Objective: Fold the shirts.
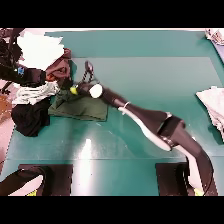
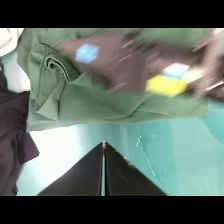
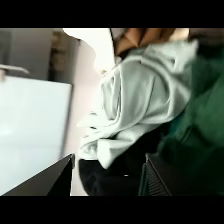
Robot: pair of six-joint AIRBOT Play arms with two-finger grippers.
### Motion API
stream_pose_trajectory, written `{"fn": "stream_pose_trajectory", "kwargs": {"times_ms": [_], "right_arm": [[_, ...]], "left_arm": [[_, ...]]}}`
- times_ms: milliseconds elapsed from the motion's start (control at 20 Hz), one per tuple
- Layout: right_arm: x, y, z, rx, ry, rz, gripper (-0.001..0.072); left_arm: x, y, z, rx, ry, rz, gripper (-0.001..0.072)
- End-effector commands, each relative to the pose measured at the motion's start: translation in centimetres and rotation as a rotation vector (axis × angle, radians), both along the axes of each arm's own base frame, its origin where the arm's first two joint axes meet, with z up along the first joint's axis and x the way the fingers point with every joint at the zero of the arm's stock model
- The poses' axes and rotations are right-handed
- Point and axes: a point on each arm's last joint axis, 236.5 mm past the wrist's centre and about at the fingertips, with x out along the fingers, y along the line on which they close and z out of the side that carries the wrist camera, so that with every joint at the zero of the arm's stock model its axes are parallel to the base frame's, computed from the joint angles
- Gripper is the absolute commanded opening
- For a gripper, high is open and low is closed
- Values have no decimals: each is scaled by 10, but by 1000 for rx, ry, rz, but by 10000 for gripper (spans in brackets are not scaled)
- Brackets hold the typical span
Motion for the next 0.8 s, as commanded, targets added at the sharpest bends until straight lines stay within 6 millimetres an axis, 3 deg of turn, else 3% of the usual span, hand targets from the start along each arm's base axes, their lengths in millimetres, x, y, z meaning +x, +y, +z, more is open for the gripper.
{"fn": "stream_pose_trajectory", "kwargs": {"times_ms": [0, 100, 200, 300, 350, 400, 450, 550, 750], "right_arm": [[17, -83, 17, -292, -129, 125, 524], [38, -149, 46, -388, -150, 104, 524], [50, -220, 54, -534, -136, 80, 524], [48, -294, 39, -718, -37, 66, 524], [43, -327, 29, -795, 29, 66, 524], [36, -349, 23, -837, 85, 74, 524], [32, -367, 18, -860, 127, 80, 524], [26, -384, 14, -866, 162, 69, 524], [2, -384, -2, -874, 161, 94, 523]], "left_arm": [[8, 3, 4, 15, -40, -4, 28], [9, 2, -2, 43, -42, -52, 28], [4, 3, -19, 71, -3, -92, 30], [-3, 4, -47, 83, 68, -103, 385], [-4, 4, -62, 85, 90, -103, 503], [-3, 3, -75, 84, 96, -106, 543], [1, 1, -89, 75, 95, -103, 542], [7, -3, -118, 61, 113, -97, 543], [29, -17, -167, 14, 180, -87, 542]]}}
